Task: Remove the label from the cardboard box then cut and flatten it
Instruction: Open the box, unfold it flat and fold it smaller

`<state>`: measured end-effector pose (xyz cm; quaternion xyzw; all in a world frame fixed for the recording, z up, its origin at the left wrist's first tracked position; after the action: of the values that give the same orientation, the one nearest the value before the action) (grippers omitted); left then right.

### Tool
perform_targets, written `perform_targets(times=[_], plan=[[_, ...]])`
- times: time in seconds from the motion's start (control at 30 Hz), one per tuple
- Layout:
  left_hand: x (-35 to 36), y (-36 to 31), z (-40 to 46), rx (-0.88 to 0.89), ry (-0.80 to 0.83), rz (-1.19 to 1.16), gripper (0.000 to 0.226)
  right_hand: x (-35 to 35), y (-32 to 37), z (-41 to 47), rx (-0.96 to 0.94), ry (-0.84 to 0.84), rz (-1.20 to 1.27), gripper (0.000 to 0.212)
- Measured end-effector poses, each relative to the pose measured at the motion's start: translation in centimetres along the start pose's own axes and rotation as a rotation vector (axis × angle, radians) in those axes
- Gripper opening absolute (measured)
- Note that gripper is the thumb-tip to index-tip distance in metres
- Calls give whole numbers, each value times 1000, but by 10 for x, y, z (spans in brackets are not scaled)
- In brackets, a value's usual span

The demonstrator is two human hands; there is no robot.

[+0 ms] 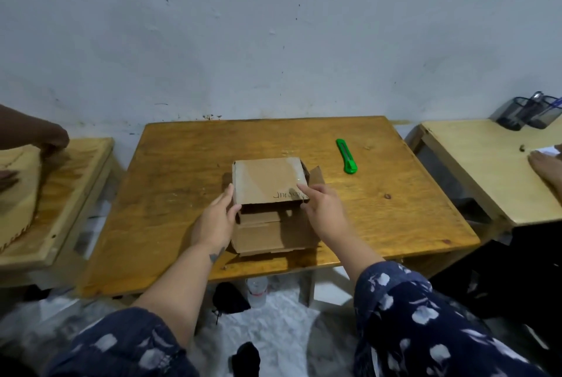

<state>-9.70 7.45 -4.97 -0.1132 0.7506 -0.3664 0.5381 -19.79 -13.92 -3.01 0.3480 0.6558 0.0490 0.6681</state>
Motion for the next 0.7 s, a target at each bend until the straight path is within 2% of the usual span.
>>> perform_targets(times=[0.1,0.17,0.4,0.6,0.7], plan=[[10,-6,-5,47,78,16,49,4,-12,2,62,23,10,40],[5,9,1,21,49,18,49,13,-2,19,22,25,36,36],[6,2,-5,58,17,101,46,-29,11,27,-31,-227,186,32],[-8,-7,10,69,-42,45,48,-56,26,55,44,-282,314,38],[-12,-8,27,-3,-25,43,57,-59,28,65,88,-301,348,23]])
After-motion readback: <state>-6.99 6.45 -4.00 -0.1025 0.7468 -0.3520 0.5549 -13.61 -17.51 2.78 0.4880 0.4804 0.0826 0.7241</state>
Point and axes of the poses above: each hand's wrist, its own z-axis towards the middle knuckle, its own x-axis out of the palm, y = z × x, the point moved 9 cm from there along z, towards the middle knuckle, and after that the axes turned 10 degrees about y, right-handed, at the moved point
